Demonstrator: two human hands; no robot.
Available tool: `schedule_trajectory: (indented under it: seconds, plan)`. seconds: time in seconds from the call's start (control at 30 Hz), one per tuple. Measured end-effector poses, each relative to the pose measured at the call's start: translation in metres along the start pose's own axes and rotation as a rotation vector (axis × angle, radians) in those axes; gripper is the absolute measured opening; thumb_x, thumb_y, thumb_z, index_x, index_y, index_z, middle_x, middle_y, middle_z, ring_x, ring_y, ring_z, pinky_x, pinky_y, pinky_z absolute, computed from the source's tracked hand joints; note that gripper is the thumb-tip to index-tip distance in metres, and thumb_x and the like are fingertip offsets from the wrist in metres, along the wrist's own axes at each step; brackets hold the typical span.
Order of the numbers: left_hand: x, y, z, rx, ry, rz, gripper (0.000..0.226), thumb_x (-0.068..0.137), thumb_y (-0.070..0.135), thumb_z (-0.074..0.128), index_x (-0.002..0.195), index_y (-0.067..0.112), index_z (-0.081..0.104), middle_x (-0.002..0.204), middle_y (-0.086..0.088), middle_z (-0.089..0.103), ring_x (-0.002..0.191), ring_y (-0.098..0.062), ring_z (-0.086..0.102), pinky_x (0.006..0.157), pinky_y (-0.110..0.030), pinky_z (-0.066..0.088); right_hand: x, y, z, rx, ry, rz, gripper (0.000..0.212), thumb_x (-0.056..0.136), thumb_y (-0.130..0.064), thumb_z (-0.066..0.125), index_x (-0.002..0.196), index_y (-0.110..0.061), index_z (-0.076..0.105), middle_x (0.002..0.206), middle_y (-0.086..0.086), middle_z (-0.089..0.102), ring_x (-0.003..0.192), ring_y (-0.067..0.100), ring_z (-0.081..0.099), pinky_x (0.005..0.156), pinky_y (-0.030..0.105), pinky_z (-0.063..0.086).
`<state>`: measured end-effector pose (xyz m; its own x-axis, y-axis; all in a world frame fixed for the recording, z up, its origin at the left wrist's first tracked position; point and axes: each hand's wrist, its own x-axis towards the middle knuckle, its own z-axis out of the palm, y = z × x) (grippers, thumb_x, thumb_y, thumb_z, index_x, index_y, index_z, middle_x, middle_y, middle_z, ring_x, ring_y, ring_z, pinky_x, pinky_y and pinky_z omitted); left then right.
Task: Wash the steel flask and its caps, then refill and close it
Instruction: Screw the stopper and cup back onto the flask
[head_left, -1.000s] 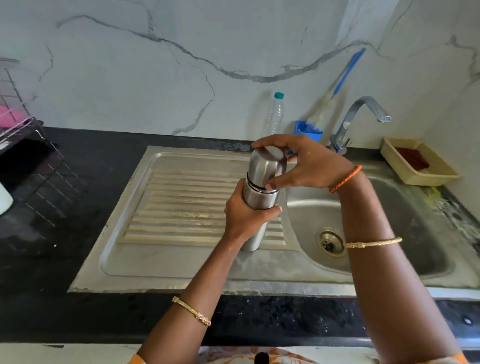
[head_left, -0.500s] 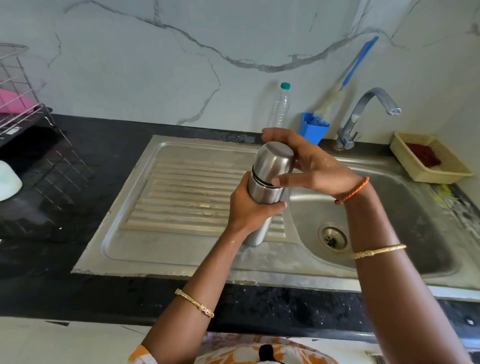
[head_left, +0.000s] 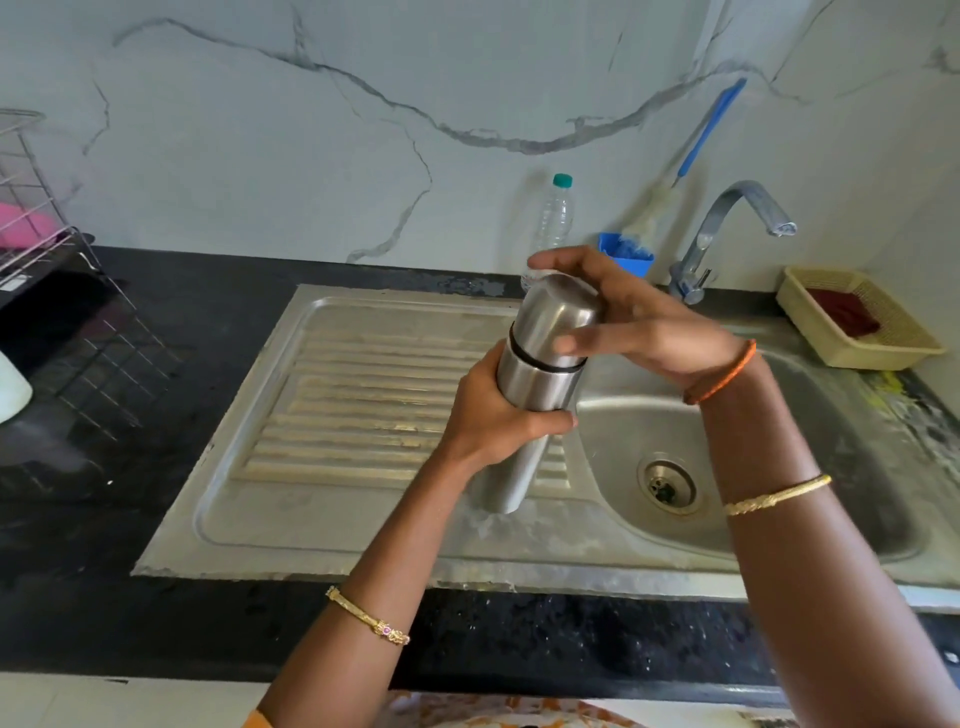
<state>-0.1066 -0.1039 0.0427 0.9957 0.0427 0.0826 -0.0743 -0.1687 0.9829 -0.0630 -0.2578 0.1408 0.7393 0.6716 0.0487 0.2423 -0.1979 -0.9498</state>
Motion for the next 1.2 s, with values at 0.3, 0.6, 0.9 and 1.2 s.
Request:
schedule_trajectory:
  seconds: [0.3,0.6,0.9,1.2]
  plan:
    - [0.006,0.047,0.008,0.269,0.138,0.018,0.052,0.056,0.03,0.087,0.099,0.027,0.057,0.082,0.016,0.063,0.074,0.001,0.061,0.065,-0.022,0.053,0.008,-0.026,0.015,-0.345,0.724,0.114,0.058,0.061,-0.055,0.08,0.097,-0.016,0.057,0.077,-0.006,0.058,0.068,0.007,0.054,0.062,0.022,0.046]
    - [0.025,0.051,-0.005,0.137,-0.105,-0.068,0.049,0.046,0.025,0.089,0.09,0.026,0.066,0.082,0.007,0.072,0.076,-0.012,0.07,0.074,-0.037,0.06,0.002,-0.017,-0.037,0.288,0.312,-0.03,0.075,0.055,-0.051,0.082,0.117,-0.019,0.056,0.12,0.003,0.063,0.111,0.017,0.061,0.087,0.033,0.051]
    - [0.027,0.045,0.017,0.309,0.107,-0.051,0.054,0.052,0.032,0.088,0.099,0.026,0.061,0.087,0.011,0.067,0.075,-0.007,0.065,0.066,-0.025,0.055,0.007,-0.01,-0.015,-0.119,0.547,0.071,0.047,0.073,-0.025,0.079,0.116,-0.016,0.061,0.11,0.002,0.062,0.091,0.011,0.062,0.081,0.021,0.05]
    - [0.047,0.035,-0.016,-0.019,-0.448,-0.127,0.049,0.049,0.012,0.087,0.094,0.01,0.067,0.086,-0.002,0.072,0.082,-0.018,0.068,0.076,-0.032,0.058,0.011,-0.002,-0.041,0.097,0.261,-0.101,0.08,0.058,-0.043,0.086,0.127,-0.018,0.054,0.129,0.004,0.057,0.121,0.018,0.054,0.095,0.031,0.047]
